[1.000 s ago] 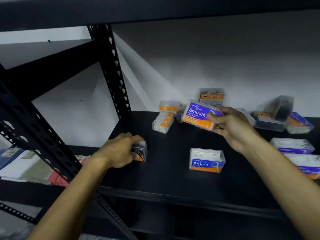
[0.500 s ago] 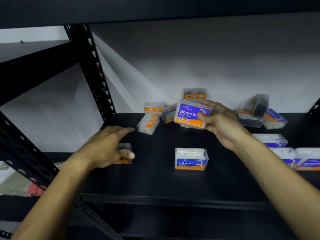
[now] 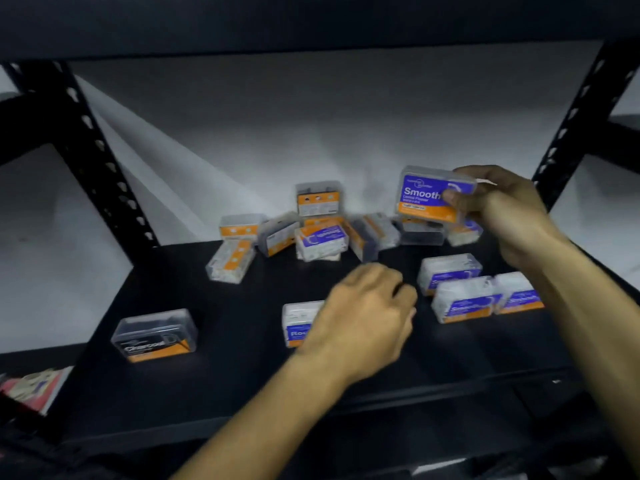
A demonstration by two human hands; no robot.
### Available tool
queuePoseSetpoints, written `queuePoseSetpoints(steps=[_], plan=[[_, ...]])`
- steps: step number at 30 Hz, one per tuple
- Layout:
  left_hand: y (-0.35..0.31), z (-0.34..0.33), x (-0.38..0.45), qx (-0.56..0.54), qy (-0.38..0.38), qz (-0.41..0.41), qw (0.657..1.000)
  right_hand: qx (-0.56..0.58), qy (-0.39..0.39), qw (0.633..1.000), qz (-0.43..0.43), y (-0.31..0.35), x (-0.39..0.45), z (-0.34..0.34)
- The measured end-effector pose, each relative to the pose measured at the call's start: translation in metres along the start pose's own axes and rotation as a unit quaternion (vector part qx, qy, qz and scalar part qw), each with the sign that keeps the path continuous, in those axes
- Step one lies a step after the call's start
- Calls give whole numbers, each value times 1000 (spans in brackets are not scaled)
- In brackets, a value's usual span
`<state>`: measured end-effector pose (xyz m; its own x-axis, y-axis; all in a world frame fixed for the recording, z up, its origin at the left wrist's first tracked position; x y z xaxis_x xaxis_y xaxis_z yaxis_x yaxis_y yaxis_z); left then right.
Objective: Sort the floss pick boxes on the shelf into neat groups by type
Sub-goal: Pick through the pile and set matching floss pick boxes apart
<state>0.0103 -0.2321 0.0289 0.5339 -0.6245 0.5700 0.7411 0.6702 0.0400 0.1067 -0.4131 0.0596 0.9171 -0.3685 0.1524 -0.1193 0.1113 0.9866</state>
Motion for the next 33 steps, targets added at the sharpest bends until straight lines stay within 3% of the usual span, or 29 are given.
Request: queuePoseSetpoints(steps=[6,12,26,33], plan=[[-18,-100,-4,3,162,87,983,-107,-47,993,6,-18,20,77],[-1,-151,-22,-57,235,198,950,-229,-17,973,-12,-46,35,106],[1,-152,-26,-66,232,205,949,-409,92,905,-71,-91,66,103],[2,-156,-24,-61,239,202,948,-433,133,886,-102,-107,64,104]])
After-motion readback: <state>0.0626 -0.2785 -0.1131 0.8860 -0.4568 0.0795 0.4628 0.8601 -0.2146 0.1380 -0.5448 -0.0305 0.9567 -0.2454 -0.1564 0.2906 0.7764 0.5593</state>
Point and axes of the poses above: each hand's wrist, its own x-axis towards the middle knuckle, its own z-axis out of the back of the hand, y = z × x, the point moved 10 cm from there along x, towards the middle knuckle, and after that the axes turned 2 degrees about -y, right-handed, at the moved point
